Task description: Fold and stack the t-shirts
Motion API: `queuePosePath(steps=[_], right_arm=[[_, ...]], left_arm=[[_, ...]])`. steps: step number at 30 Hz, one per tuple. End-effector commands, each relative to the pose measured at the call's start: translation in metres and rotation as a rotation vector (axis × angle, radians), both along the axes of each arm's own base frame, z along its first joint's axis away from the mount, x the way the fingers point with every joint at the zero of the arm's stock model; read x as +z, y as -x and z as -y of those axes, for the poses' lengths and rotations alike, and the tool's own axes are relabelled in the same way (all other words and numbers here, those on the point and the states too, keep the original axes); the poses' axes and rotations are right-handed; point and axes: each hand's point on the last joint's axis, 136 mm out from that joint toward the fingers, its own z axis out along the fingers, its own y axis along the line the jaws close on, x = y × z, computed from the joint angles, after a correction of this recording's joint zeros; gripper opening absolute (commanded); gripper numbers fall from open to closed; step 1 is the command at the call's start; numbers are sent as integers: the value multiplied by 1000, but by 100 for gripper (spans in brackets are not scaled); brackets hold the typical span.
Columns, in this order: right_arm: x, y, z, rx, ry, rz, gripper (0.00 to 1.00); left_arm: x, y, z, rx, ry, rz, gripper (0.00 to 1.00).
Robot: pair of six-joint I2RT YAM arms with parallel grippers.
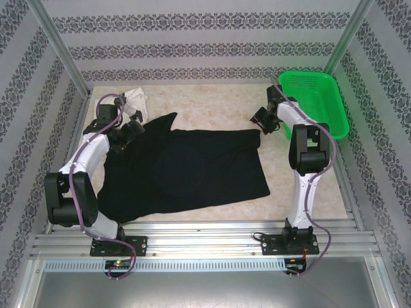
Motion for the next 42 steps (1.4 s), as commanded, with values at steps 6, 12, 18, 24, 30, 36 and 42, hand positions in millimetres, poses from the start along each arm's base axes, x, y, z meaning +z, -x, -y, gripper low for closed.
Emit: queuePosePath(steps=[6, 12, 18, 24, 30, 36, 42], right_arm=[[-20, 19, -7, 41, 64, -86, 41], [-26, 29, -5, 86, 133, -123, 14], [1, 15, -6, 153, 237, -20, 0], [29, 7, -10, 304, 438, 83, 0], [50, 9, -25, 418, 636, 217, 0], [64, 8, -39, 446, 703, 374, 0], [21, 22, -19, 410, 613, 148, 24]], left_arm=[[6, -8, 2, -32, -15, 29, 86], [0, -5, -2, -17, -4, 18, 86], [0, -2, -5, -13, -4, 17, 86], [-1, -4, -3, -11, 12, 23, 86], [-2, -4, -3, -10, 11, 23, 86], [-4, -3, -3, -13, 14, 21, 86], [-7, -1, -2, -15, 17, 18, 86]])
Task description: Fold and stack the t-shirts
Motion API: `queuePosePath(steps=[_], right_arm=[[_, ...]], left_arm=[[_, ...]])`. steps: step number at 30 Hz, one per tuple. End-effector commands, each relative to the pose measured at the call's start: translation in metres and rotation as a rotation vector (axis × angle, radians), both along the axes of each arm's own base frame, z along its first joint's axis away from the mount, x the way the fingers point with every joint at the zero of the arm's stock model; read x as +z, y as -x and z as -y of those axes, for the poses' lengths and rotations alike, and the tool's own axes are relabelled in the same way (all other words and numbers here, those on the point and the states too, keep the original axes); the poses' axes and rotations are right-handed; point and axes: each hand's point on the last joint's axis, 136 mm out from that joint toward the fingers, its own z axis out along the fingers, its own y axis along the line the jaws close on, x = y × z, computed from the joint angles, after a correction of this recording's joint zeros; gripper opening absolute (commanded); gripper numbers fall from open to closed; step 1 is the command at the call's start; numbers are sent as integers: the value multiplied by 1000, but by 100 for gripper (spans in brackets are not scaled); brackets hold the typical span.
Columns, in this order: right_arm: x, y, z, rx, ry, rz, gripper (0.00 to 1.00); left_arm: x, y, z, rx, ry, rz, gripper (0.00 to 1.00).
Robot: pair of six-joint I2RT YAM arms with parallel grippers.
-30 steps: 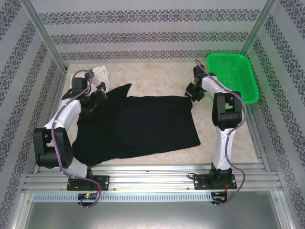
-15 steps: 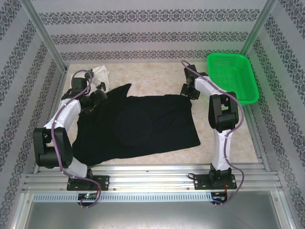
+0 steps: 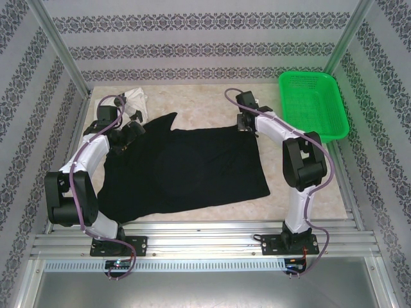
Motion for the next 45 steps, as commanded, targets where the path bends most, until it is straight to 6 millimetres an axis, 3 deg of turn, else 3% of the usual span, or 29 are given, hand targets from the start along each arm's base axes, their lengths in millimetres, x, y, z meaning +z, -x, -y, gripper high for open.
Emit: queuePosePath(steps=[1, 4, 6, 10, 12, 17, 24, 33, 45], right_arm=[[-26, 9, 22, -89, -30, -116, 27], [-31, 19, 43, -198, -64, -161, 38], [-19, 20, 52, -244, -101, -134, 42], [16, 9, 49, -213, -164, -28, 49], [20, 3, 44, -198, -231, -38, 50], [3, -9, 30, -218, -353, -128, 50], [-32, -13, 30, -260, -343, -233, 46], [-55, -16, 37, -290, -302, -272, 44], [-47, -26, 48, -274, -257, -252, 44]], left_arm=[[-2, -1, -2, -3, 1, 14, 86], [-1, 0, -2, -7, 2, 16, 86], [1, 0, -2, -12, -4, 18, 86], [12, -4, -3, -29, -19, 39, 86], [16, -9, -3, -40, -26, 52, 87], [25, -32, 5, -103, -35, 74, 86], [32, -74, 21, -217, -65, 75, 86], [14, -111, 39, -345, -179, 27, 86], [-1, -137, 42, -346, -199, 20, 86]])
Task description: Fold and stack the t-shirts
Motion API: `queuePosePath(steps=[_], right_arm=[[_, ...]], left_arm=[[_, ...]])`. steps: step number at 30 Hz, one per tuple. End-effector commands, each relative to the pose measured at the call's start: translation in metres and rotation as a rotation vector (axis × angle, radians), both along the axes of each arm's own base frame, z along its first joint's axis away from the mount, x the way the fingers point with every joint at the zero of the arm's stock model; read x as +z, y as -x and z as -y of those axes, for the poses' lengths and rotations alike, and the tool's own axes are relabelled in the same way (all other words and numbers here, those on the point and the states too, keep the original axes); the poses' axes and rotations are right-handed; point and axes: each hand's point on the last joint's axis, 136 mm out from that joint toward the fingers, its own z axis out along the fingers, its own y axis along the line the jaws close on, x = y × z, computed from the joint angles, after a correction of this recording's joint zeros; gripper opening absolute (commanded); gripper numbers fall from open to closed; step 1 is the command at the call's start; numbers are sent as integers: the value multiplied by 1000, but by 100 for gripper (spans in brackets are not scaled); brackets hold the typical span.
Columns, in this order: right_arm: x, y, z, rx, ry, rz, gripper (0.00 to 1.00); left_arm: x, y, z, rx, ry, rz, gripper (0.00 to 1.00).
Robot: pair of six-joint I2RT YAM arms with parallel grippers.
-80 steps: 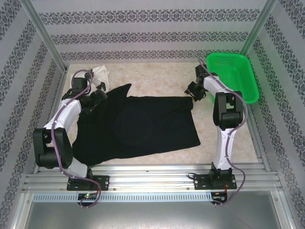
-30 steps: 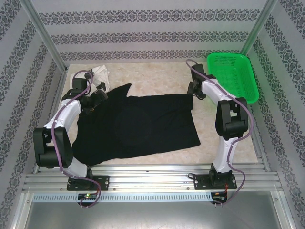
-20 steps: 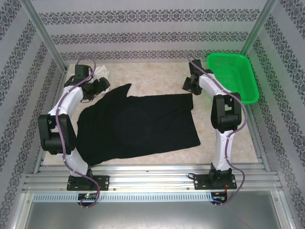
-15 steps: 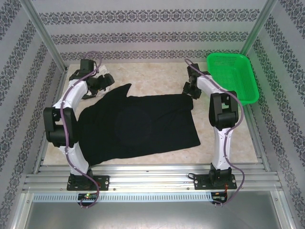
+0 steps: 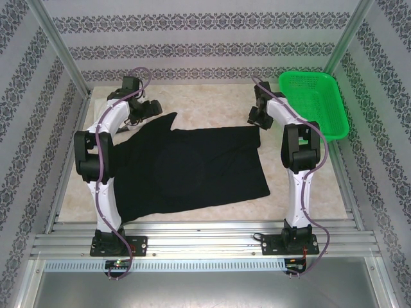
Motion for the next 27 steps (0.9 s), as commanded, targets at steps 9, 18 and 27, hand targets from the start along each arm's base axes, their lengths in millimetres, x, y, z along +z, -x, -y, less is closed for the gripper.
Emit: queuePosePath(steps=[9, 18, 27], right_arm=[[-28, 6, 5, 9, 24, -85, 41], [-31, 11, 4, 17, 36, -104, 14], [-18, 22, -5, 34, 18, -75, 0]], left_arm=[[-6, -11, 1, -14, -32, -3, 86], [-26, -24, 3, -22, -59, -42, 86], [-54, -44, 11, -16, -76, -71, 87]])
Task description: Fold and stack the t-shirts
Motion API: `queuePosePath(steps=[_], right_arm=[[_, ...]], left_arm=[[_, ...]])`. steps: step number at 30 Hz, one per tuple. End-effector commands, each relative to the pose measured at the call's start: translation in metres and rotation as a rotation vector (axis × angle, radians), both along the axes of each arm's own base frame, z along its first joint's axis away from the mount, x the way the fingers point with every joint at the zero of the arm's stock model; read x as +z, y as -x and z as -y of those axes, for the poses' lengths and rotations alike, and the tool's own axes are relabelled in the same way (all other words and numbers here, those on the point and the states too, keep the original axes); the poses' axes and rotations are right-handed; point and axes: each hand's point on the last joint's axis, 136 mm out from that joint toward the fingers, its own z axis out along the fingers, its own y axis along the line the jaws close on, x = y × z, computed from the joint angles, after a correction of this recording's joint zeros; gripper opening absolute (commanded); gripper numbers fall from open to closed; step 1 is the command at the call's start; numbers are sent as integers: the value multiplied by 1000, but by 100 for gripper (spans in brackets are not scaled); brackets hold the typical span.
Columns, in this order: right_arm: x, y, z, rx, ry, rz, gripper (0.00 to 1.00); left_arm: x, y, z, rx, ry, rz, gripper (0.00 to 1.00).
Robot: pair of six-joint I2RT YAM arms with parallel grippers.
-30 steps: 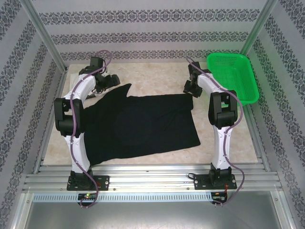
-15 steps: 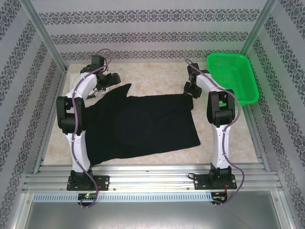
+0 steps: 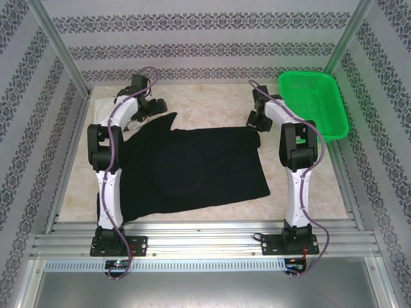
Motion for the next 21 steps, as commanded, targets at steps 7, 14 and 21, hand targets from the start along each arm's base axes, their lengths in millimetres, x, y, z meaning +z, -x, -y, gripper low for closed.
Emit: queuePosePath(steps=[7, 14, 21], right_arm=[[22, 21, -24, 50, -35, 17, 0], [33, 39, -27, 55, -40, 27, 0], [37, 44, -26, 71, -49, 40, 0]], left_arm=[[-35, 0, -2, 55, -91, -114, 84], [-56, 6, 28, 1, -79, -162, 66], [-35, -6, 23, -2, -98, -103, 19]])
